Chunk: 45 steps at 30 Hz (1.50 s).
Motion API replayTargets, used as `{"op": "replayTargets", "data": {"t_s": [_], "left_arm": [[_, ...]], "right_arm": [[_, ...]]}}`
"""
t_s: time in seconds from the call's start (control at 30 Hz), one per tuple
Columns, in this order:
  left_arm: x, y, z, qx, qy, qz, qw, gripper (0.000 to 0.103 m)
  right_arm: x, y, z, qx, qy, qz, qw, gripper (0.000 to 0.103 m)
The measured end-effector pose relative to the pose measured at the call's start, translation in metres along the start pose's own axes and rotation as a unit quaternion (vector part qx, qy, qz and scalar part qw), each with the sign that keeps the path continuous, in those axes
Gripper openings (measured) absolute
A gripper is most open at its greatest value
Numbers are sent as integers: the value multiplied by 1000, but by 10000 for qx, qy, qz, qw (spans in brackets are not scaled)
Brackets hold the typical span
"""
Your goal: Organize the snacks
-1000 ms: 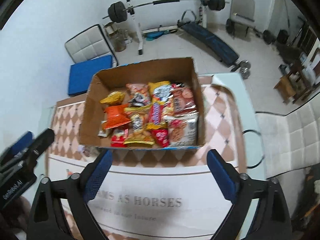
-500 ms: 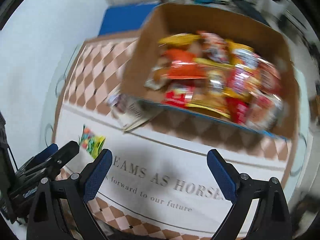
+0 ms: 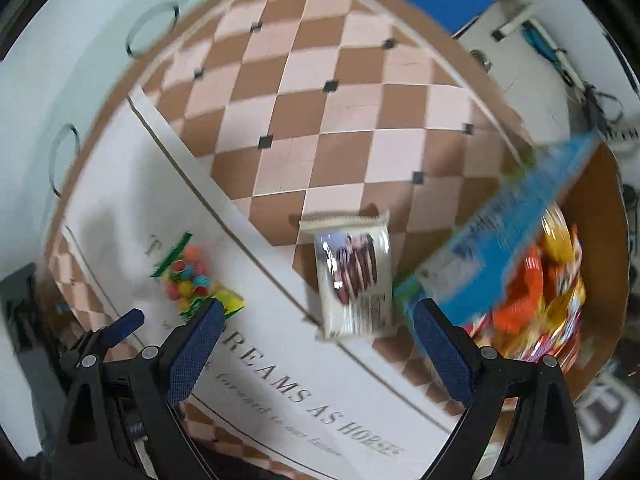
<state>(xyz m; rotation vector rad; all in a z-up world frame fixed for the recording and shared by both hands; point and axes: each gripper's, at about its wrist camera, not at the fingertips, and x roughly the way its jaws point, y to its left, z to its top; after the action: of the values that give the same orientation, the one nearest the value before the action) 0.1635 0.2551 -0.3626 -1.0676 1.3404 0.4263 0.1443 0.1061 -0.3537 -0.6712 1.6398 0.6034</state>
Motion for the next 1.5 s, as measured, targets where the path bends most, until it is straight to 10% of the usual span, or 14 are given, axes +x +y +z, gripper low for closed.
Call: {"op": "replayTargets", "data": {"t_s": [0.57, 0.87, 1.5], "left_arm": [[33, 17, 27, -902, 554, -167, 9942, 101], [36, -7, 35, -144, 339, 390, 9986, 51], [35, 11, 9, 1163, 589, 825, 9880, 50]], "right_arm": [[96, -18, 62, -146, 1548, -250, 9875, 89], [108, -13, 57, -479, 1665, -562, 9833, 64], [100, -9, -3, -205, 1571, -58, 9874, 67]]}}
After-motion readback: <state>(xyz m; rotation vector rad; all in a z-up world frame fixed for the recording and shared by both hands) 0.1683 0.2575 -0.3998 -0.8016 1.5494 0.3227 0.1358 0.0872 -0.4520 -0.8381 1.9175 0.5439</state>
